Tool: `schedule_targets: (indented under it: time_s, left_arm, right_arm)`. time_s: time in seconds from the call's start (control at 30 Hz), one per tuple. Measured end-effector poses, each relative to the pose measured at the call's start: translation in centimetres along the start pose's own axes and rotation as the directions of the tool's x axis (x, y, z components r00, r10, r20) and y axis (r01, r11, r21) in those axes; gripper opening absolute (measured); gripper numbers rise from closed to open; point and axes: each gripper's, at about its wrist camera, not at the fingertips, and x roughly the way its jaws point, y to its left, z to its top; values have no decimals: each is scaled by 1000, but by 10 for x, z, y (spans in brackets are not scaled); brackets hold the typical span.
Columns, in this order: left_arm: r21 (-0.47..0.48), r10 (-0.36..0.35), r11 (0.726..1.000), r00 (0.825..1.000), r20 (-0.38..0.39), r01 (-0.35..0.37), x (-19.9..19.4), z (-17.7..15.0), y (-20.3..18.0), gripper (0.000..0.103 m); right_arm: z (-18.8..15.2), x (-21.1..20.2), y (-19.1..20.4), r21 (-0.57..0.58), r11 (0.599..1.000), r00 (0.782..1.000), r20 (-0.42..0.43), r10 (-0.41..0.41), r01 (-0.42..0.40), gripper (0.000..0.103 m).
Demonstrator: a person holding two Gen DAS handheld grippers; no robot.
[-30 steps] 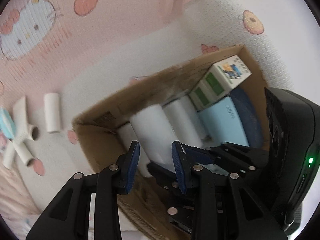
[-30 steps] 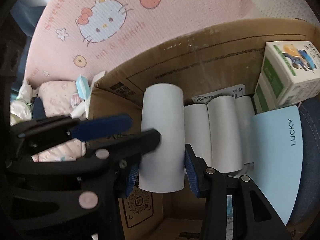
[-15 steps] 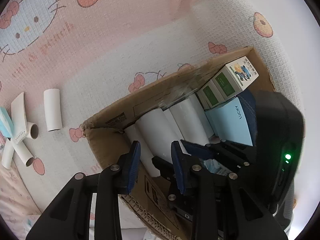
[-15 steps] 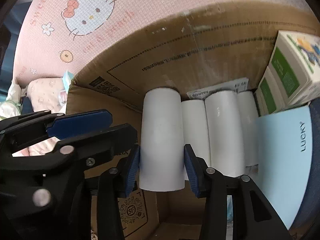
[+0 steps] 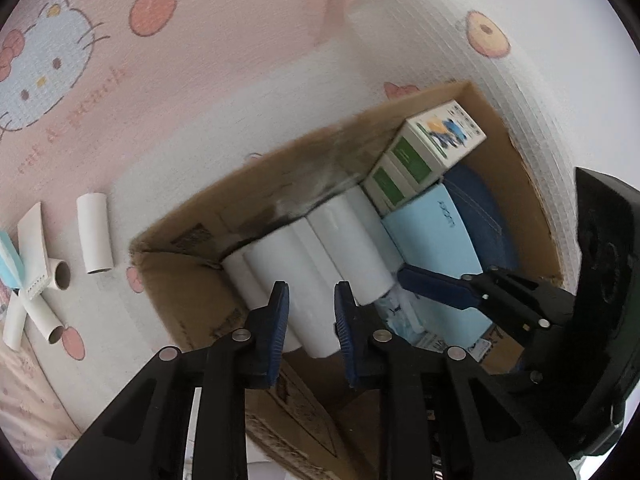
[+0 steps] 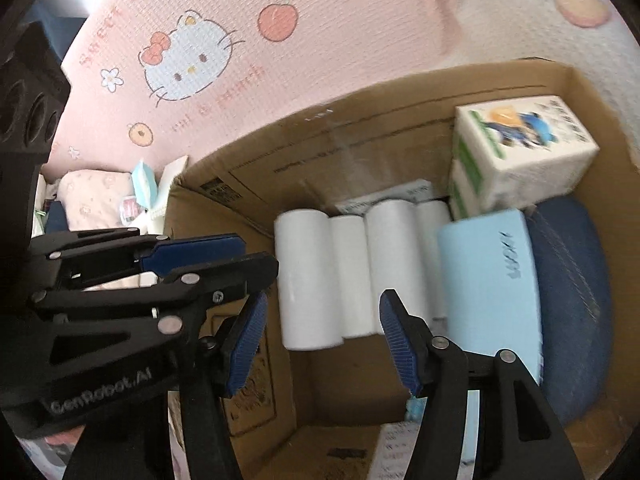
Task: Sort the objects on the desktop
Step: 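Lower the tube into the box and open both grippers, then withdraw both open grippers from the box back toward the tubes on the mat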
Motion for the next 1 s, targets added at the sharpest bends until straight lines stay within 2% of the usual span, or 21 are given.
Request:
schedule_targets:
  time_s: [0.07,0.13,0.17,0.3,0.5,0.73,1.0]
  left_arm:
    - [1,-19,1000,1000,-21,19,5,-1,-3,25]
    - [-14,-25,1000,998,-49,24,13,-1,-2,25]
    - [-24,-25,999,998,-62,24,17,-1,-2,25]
    - [-39,-7,999,997,-76,4,29,-2,-4,23]
    - [-29,33,999,997,-69,-35,33,-3,-2,17]
    - [-54,23,998,998,-57,-26,28,-6,3,16]
    - [-61,20,998,1000,-6,-20,6,-12,12,16]
  right_arm:
    - [-6,-7,-3,-24,999,1000,5,-30,31,55]
    - [-12,-10,-3,-48,995,996,-11,-87,87,28]
    - [-14,-9,-5,-50,994,994,-32,-103,101,26]
    - [-27,4,3,-84,989,987,-95,-129,122,24]
    - [-30,27,0,-49,998,984,-170,-52,44,24]
    - [-17,38,-9,11,1000,983,-184,10,-8,24]
    - [-13,38,-14,9,1000,980,-199,-4,6,24]
